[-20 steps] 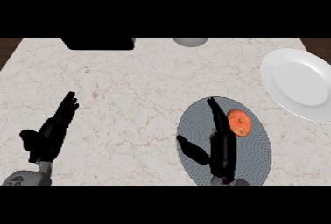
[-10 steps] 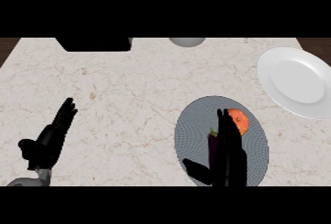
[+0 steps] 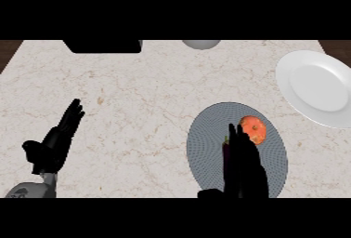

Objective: Pick the eggplant from the placemat and place it in the plate

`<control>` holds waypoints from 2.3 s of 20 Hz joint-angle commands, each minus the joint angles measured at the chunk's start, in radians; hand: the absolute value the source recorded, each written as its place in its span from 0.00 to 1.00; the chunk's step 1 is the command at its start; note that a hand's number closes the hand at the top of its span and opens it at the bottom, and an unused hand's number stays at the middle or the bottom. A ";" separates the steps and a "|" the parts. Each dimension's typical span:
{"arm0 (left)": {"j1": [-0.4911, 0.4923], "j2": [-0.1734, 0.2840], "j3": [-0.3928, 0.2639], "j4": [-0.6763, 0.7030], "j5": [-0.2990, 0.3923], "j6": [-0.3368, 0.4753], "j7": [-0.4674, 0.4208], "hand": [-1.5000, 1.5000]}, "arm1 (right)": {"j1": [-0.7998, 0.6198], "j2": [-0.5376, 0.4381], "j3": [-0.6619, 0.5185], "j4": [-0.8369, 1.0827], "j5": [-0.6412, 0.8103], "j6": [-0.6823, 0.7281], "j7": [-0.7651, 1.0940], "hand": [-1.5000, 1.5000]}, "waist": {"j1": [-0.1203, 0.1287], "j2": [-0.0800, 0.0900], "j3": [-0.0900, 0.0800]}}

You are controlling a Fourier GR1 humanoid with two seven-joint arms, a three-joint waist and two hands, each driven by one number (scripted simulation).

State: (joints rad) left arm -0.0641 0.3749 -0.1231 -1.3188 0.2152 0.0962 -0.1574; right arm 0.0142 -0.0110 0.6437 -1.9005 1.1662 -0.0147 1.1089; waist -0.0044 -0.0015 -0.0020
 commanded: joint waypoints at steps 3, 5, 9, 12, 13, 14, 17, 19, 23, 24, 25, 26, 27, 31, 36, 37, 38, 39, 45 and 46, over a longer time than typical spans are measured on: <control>-0.008 -0.022 -0.010 -0.005 -0.018 0.006 0.024 0.50 | -0.033 0.010 0.029 -0.002 -0.013 0.152 0.252 0.00 | 0.006 0.001 0.001; -0.070 -0.043 -0.001 0.069 -0.042 0.022 -0.003 0.50 | -0.039 0.010 -0.040 0.030 -0.043 0.146 0.201 0.00 | -0.003 0.004 0.001; -0.008 -0.021 -0.004 -0.027 -0.026 0.004 0.036 0.50 | 0.003 0.010 -0.073 0.032 -0.058 0.257 0.202 0.00 | 0.008 0.001 0.002; -0.035 -0.003 0.037 0.027 -0.006 -0.034 0.015 0.50 | -0.059 0.010 -0.084 0.027 -0.097 0.294 0.229 0.00 | 0.007 0.003 0.001; -0.014 -0.034 0.006 0.016 -0.025 -0.025 -0.002 0.50 | -0.056 0.010 -0.094 0.106 -0.101 0.218 0.205 0.00 | 0.010 0.003 0.001; 0.007 -0.004 0.015 -0.053 -0.025 -0.013 0.048 0.50 | -0.041 0.010 -0.110 0.113 -0.102 0.224 0.187 0.00 | 0.014 0.001 0.002; -0.002 -0.021 0.023 -0.015 -0.035 -0.022 0.020 0.50 | -0.029 0.010 -0.084 0.171 -0.103 0.175 0.177 0.00 | 0.008 0.002 0.002; -0.009 -0.048 0.021 -0.016 -0.053 0.005 0.014 0.50 | -0.093 0.010 -0.163 0.141 -0.126 0.244 0.178 0.00 | 0.007 0.002 0.002; 0.026 0.000 0.045 -0.034 -0.032 -0.069 0.003 0.50 | -0.077 0.010 -0.185 0.219 -0.079 0.226 0.133 0.00 | 0.010 0.001 0.002; -0.036 -0.052 0.029 0.039 -0.063 -0.020 0.004 0.50 | -0.026 0.000 -0.201 0.228 -0.074 0.213 0.091 0.00 | -0.001 0.002 0.002; 0.005 -0.019 0.065 0.020 -0.028 -0.064 -0.015 0.50 | -0.027 -0.021 -0.247 0.198 -0.098 0.242 0.076 0.00 | 0.003 0.001 0.002; -0.008 -0.027 0.054 0.003 -0.051 -0.042 0.021 0.50 | -0.093 0.010 -0.181 0.248 -0.090 0.220 0.154 0.00 | 0.008 0.002 0.002; -0.030 -0.039 0.063 0.068 -0.055 -0.056 -0.035 0.50 | -0.040 0.010 -0.203 0.254 -0.082 0.201 0.097 0.00 | 0.002 0.002 0.002; 0.034 -0.041 0.067 -0.033 -0.070 -0.043 0.000 0.50 | -0.070 0.011 -0.194 0.291 -0.165 0.179 0.077 1.00 | 0.010 0.001 0.002; 0.001 -0.057 0.085 0.048 -0.069 -0.081 -0.034 0.50 | -0.073 0.010 -0.231 0.352 -0.144 0.197 -0.048 1.00 | 0.006 0.003 0.002; 0.008 -0.085 0.054 0.014 -0.099 -0.048 -0.004 0.50 | -0.074 0.011 -0.195 0.359 -0.144 0.161 -0.039 1.00 | 0.007 0.002 0.002; -0.012 -0.055 0.104 0.080 -0.072 -0.098 -0.058 0.50 | -0.111 0.011 -0.269 0.333 -0.163 0.201 -0.066 1.00 | 0.005 0.003 0.002; 0.004 -0.088 0.072 0.018 -0.099 -0.055 -0.020 0.50 | -0.066 0.011 -0.221 0.329 -0.139 0.180 -0.072 1.00 | 0.006 0.002 0.002; 0.029 -0.049 0.105 -0.007 -0.076 -0.069 -0.005 0.50 | 0.045 -0.350 -0.489 0.207 -0.302 0.167 -0.460 1.00 | -0.028 0.000 0.008; 0.042 -0.064 0.092 -0.002 -0.079 -0.068 -0.013 0.50 | 0.026 -0.375 -0.535 0.208 -0.331 0.175 -0.487 1.00 | -0.035 0.003 0.011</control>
State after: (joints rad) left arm -0.0437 0.3177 -0.0292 -1.3146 0.1355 0.0241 -0.1654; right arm 0.0045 -0.2055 0.2824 -1.7130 0.9436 0.1492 0.7829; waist -0.0144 -0.0212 -0.0109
